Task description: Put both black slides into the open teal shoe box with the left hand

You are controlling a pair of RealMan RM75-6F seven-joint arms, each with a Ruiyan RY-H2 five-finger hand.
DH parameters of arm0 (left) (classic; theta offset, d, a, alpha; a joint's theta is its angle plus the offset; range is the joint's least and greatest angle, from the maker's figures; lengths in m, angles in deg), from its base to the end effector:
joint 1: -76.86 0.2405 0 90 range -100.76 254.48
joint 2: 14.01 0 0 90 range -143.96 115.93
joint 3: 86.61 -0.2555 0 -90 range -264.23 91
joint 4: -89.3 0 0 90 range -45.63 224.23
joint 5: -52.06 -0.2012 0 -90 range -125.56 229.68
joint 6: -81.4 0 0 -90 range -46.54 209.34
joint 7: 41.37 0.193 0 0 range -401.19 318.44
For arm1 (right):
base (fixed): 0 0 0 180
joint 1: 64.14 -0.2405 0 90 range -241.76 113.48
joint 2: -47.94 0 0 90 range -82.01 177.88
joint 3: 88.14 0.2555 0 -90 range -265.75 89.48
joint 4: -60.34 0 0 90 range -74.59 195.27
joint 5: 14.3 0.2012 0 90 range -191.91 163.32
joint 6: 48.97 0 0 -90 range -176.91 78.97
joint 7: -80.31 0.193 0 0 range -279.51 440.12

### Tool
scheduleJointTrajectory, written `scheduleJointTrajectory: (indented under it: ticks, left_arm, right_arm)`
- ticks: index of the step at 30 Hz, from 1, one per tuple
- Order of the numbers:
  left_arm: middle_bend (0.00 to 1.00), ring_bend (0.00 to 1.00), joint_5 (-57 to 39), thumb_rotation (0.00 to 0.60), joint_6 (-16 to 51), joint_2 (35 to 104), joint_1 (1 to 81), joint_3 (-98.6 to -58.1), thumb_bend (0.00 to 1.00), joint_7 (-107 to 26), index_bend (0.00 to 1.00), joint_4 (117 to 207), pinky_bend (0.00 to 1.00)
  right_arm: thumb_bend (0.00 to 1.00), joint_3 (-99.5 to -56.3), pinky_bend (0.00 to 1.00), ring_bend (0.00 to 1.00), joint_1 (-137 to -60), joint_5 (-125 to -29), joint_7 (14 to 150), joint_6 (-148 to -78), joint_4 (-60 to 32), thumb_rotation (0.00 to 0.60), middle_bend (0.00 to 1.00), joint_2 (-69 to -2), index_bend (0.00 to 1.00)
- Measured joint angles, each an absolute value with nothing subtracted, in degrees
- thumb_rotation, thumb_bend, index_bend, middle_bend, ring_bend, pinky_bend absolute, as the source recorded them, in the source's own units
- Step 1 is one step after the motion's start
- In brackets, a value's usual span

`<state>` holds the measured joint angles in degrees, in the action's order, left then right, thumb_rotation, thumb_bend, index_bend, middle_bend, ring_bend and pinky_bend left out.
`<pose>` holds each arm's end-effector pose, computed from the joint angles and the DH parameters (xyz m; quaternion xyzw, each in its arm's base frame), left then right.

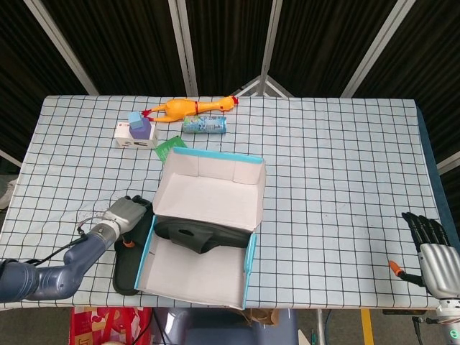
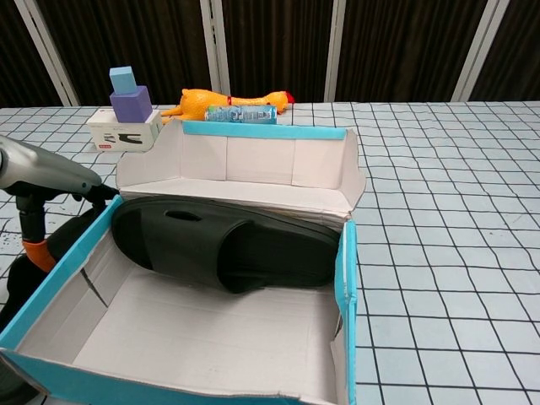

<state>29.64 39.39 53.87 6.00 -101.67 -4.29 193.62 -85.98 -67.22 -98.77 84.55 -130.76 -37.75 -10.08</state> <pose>-0.1760 0.3643 0.0112 -0.8384 -0.3743 -0.0446 0.3938 -0.3112 -0.2157 0.1803 0.5787 -0.4420 0.3757 0.5733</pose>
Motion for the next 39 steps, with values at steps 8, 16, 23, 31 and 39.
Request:
scheduleJointTrajectory:
  ticks: [8,16,23,31,39]
  left_arm:
    - [0.40,0.02,30.00,0.600,38.55,54.03,5.62,-101.94,0.25,-4.30,0.09,193.97,0.12]
    - [0.45,0.03,29.98,0.600,36.83,53.61,5.81,-102.14,0.43,-4.33,0.30,194.40,0.12]
    - [0.48,0.04,29.73,0.600,36.25,53.15,6.23,-102.29,0.53,-4.43,0.35,194.72,0.12]
    - [0.53,0.07,27.19,0.600,34.33,49.71,7.36,-102.00,0.58,-5.46,0.45,197.01,0.12]
    - [0.56,0.08,21.17,0.600,30.30,41.96,9.40,-101.62,0.58,-6.68,0.49,202.10,0.12]
  right_arm:
    - [0.25,-86.13,0.04,0.05,-67.21,-99.06,84.46,-130.75,-37.92,0.600,0.09,-10.01,0.05]
    - [0.25,-86.23,0.04,0.06,-67.15,-99.10,84.75,-130.70,-38.10,0.600,0.09,-9.77,0.05]
    - [0.25,-86.27,0.04,0.07,-67.08,-99.06,84.95,-130.72,-38.17,0.600,0.09,-9.65,0.05]
    - [0.25,-86.26,0.04,0.07,-67.19,-98.92,84.79,-130.42,-38.32,0.600,0.09,-9.67,0.05]
    - [0.25,-86.25,0.04,0.07,-67.09,-98.86,84.88,-130.54,-38.41,0.600,0.09,-9.61,0.05]
